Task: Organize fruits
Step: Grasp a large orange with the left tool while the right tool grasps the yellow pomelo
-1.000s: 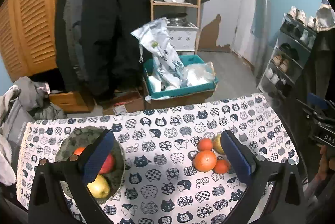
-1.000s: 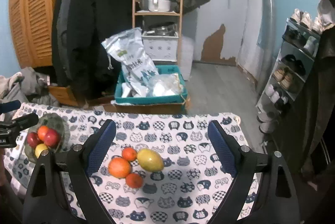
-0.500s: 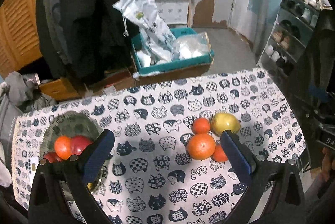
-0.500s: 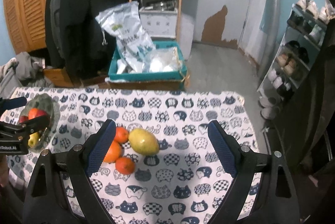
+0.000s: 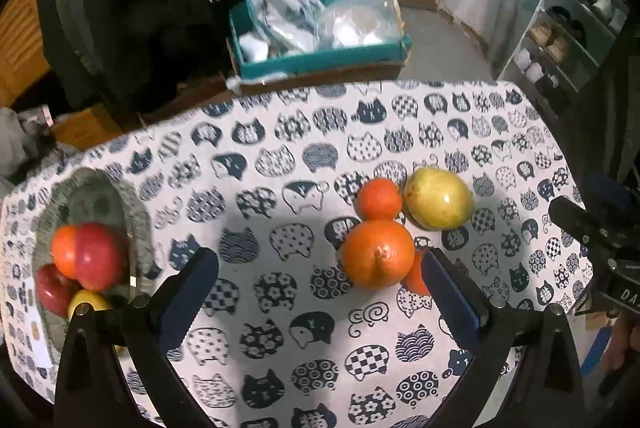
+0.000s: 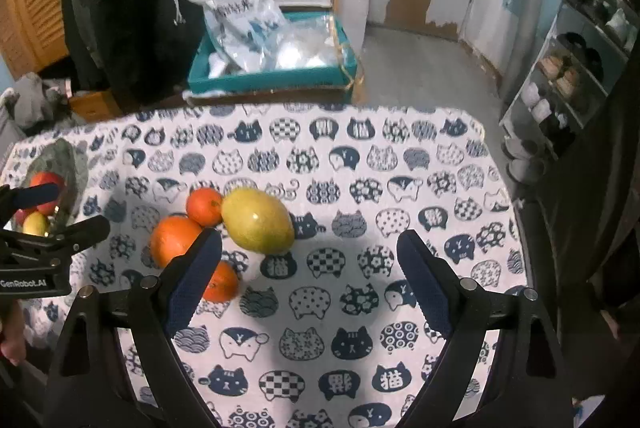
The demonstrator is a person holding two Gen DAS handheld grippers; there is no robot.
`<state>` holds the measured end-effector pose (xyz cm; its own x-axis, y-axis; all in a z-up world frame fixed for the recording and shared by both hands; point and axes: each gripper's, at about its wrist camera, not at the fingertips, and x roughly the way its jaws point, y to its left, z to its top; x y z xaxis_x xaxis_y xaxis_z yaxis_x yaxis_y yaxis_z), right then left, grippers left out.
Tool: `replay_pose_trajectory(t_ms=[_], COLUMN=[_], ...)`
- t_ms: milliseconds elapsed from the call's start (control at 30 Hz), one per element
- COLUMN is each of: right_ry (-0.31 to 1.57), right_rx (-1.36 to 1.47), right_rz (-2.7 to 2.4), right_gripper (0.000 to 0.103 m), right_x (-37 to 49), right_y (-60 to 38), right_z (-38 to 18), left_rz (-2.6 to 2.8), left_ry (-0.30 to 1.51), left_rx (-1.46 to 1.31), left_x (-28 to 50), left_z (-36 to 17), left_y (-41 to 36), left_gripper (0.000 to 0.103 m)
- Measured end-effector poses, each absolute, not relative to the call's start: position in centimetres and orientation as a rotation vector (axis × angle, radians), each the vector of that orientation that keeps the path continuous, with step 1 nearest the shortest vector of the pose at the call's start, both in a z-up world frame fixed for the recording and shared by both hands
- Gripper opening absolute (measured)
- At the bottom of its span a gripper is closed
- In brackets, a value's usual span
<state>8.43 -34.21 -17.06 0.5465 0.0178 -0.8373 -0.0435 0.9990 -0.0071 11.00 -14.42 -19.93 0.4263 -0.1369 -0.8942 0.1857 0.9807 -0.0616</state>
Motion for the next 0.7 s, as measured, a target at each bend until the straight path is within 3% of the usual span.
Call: replay_pose_trajectory(t_ms=[333,700], right_ry=[1.105,1.130], right_rx=[-0.022,0.007], right_rz=[0.019,0.002], right_gripper=[0.088,0.088], right_x=[9.9,10.4], right_y=[-34.6,-35.3], right_z=[-21.1,-22.0], left_rz=[-0.216,-0.256], left_ry=[1.206,1.256], left_rx=[0.022,0.038], left_x=[12.7,14.0], left_z=[-23.9,-26.2], left_y=[-15.8,-18.1], left_gripper=[0.102,0.102])
